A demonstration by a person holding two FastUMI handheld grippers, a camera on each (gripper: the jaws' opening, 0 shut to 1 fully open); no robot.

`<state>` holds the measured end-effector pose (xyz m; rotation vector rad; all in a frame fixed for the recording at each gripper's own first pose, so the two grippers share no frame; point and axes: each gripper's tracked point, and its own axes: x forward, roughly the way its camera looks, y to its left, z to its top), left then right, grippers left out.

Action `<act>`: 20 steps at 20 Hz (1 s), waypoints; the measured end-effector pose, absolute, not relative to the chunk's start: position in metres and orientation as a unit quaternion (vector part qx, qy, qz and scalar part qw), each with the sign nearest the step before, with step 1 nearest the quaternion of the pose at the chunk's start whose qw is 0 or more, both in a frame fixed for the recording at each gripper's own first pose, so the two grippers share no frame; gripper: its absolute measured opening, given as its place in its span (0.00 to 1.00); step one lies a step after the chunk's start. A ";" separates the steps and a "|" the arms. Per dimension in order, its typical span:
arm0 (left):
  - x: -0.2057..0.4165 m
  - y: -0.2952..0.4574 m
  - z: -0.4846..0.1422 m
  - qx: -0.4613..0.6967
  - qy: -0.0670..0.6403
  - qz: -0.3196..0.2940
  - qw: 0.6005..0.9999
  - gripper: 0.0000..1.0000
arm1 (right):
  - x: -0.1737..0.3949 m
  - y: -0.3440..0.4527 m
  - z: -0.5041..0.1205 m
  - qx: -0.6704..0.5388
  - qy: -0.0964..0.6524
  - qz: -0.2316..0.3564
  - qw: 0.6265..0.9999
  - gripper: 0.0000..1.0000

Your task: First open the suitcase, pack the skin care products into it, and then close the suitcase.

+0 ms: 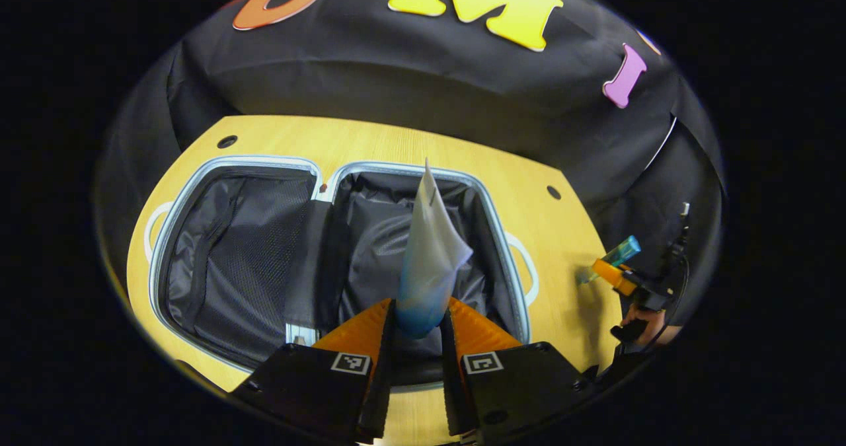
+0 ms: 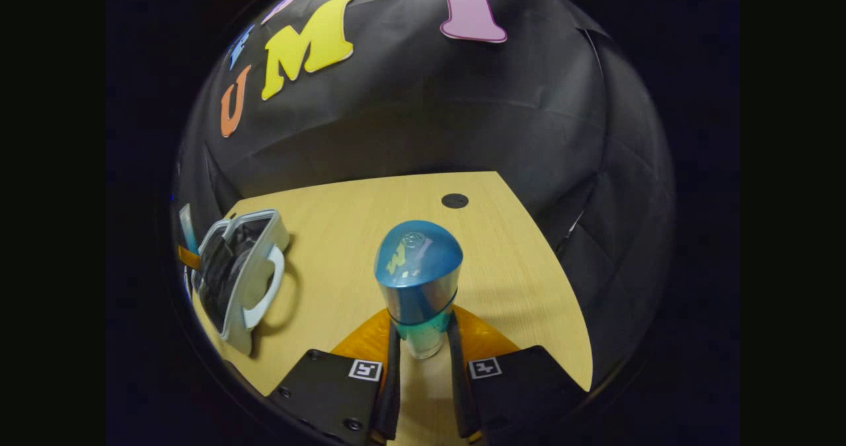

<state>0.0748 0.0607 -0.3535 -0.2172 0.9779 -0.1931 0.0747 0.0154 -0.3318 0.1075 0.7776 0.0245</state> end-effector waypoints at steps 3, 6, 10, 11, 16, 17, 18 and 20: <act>0.082 0.063 -0.378 -0.114 0.537 -0.119 0.827 0.37 | 0.045 0.023 -0.299 0.089 0.388 0.038 0.916 0.30; 0.079 0.061 -0.406 -0.135 0.616 -0.139 0.764 0.37 | 0.008 0.025 -0.275 0.135 0.411 0.051 0.900 0.30; 0.077 0.071 -0.424 -0.116 0.694 -0.156 0.693 0.37 | -0.029 0.026 -0.244 0.157 0.417 0.064 0.893 0.30; 0.077 0.075 -0.426 -0.108 0.711 -0.156 0.677 0.36 | -0.037 0.029 -0.238 0.154 0.415 0.073 0.894 0.30; 0.071 0.078 -0.436 -0.094 0.776 -0.123 0.612 0.37 | -0.043 0.046 -0.212 0.151 0.396 0.098 0.900 0.30; 0.070 0.079 -0.437 -0.088 0.786 -0.115 0.601 0.36 | -0.043 0.049 -0.209 0.145 0.391 0.103 0.903 0.30; 0.070 0.080 -0.435 -0.082 0.790 -0.111 0.597 0.44 | -0.043 0.051 -0.205 0.138 0.387 0.108 0.905 0.30; 0.070 0.082 -0.440 -0.071 0.792 -0.108 0.597 0.37 | -0.043 0.053 -0.200 0.129 0.382 0.114 0.908 0.30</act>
